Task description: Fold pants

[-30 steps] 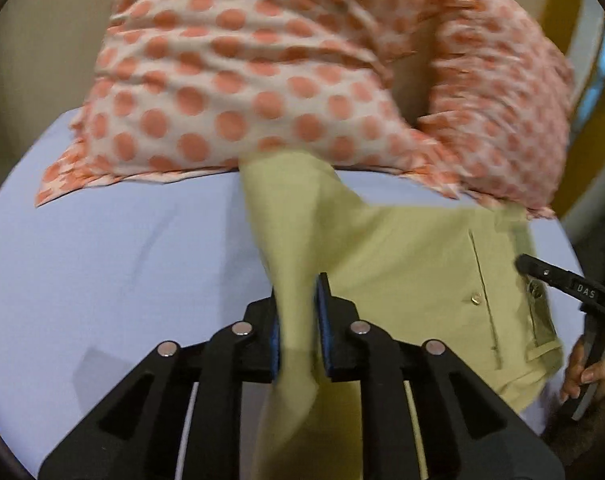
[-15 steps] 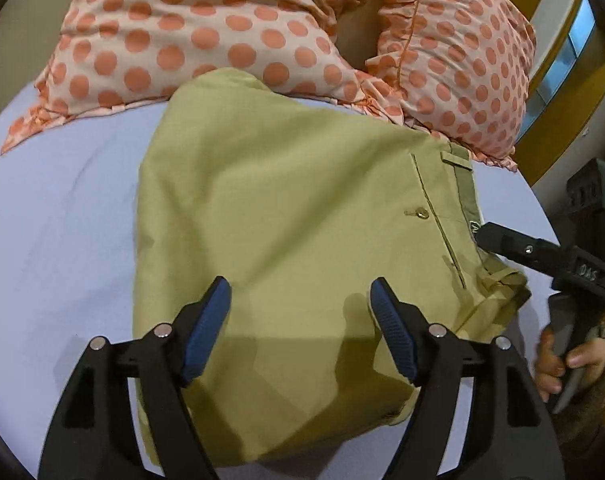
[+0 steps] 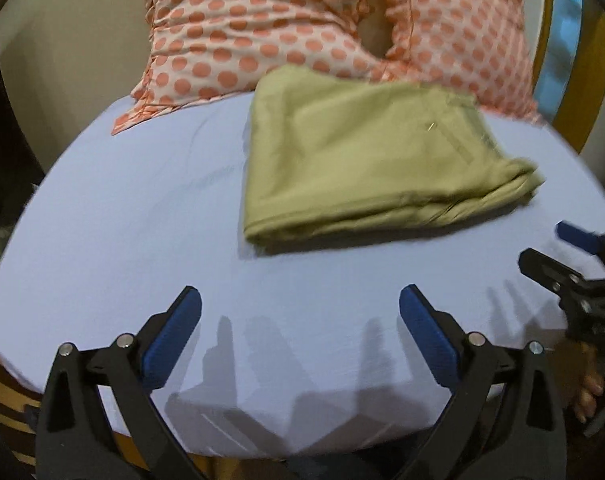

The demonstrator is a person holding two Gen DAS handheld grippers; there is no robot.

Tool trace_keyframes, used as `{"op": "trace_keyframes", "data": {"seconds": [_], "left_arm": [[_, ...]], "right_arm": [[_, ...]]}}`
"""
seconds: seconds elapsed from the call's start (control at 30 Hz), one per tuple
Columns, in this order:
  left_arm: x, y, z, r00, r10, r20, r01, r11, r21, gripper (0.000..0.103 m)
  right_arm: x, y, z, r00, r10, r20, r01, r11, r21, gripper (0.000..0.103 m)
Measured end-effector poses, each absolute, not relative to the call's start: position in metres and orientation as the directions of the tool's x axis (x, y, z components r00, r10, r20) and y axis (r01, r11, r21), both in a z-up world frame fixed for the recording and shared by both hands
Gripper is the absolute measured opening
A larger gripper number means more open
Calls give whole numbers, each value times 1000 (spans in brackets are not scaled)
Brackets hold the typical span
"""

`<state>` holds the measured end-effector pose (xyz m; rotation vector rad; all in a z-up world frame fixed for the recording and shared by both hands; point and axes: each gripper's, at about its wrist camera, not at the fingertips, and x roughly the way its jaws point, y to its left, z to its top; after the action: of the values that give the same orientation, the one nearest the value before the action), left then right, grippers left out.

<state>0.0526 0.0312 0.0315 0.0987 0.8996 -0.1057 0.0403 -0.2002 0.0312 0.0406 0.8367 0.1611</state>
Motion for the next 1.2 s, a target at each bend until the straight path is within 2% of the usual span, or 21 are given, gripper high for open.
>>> {"op": "trace_keyframes", "data": {"seconds": [0.2, 0.3, 0.6, 1.2], "left_arm": [[58, 26, 13, 581, -70, -811, 153, 988, 24, 101], [56, 29, 12, 593, -84, -800, 152, 988, 9, 101], [50, 28, 10, 621, -86, -779, 152, 988, 11, 101], [50, 30, 11, 623, -89, -778, 156, 988, 12, 101]], "right_arm": [[43, -181, 18, 635, 51, -771, -81, 997, -1, 102], [42, -186, 14, 640, 76, -765, -75, 997, 37, 102], [37, -186, 11, 681, 64, -729, -64, 998, 28, 102], [37, -186, 11, 681, 64, -729, -63, 998, 28, 102]]}}
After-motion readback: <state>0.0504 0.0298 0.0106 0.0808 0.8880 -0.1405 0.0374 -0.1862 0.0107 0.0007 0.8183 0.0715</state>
